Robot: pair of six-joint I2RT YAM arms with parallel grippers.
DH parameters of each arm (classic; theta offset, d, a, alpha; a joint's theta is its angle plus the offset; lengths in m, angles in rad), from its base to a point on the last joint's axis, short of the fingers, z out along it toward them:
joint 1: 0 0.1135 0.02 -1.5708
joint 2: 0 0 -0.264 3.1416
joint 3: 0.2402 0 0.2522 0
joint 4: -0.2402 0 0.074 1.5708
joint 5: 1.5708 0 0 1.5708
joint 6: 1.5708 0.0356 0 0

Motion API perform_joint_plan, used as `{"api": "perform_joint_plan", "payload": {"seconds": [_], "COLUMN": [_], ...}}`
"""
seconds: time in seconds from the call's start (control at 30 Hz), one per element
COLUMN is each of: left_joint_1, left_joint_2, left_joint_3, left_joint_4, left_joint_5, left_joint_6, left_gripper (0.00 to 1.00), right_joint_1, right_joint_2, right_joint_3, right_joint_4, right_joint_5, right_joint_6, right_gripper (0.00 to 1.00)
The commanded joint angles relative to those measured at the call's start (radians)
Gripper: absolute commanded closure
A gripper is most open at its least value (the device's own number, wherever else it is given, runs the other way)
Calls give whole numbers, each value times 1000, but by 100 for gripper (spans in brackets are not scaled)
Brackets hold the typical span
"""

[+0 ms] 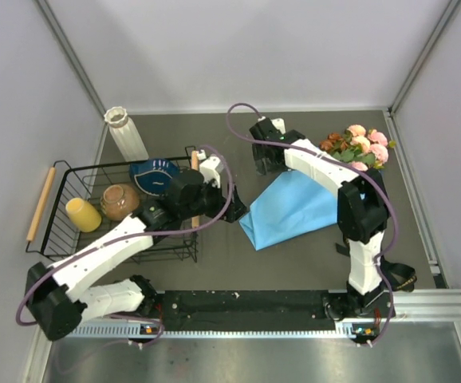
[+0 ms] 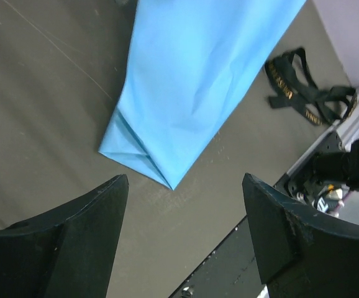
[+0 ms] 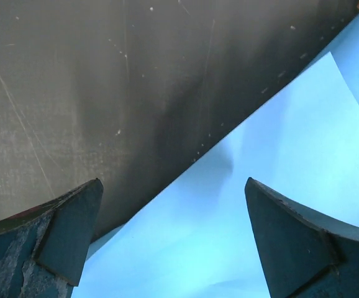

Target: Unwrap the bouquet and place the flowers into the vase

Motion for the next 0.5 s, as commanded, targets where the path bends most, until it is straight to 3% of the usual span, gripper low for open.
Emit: {"api": "perform_joint_plan", "payload": {"seconds": [0.0, 0.1, 0.27, 0.47], "left_joint_1": [5, 2, -30, -45], "left_joint_2": [162, 323, 504, 585], "left_joint_3": [19, 63, 148, 234], "left_joint_4": [58, 83, 115, 91], "left_joint_5": [207, 359, 375, 272], "left_joint_6": [20, 14, 14, 44], "left_gripper": [20, 25, 32, 19], "right_joint_1": [-18, -68, -111, -188], "right_joint_2": [-120, -286, -599, -922], "right_joint_3": [-46, -190, -463, -756], "right_joint_4": [-39, -25, -17, -32], "right_joint_5": [45, -55, -74, -265], "right_joint_6": [54, 101, 135, 189], "right_gripper": [1, 1, 1, 1]}}
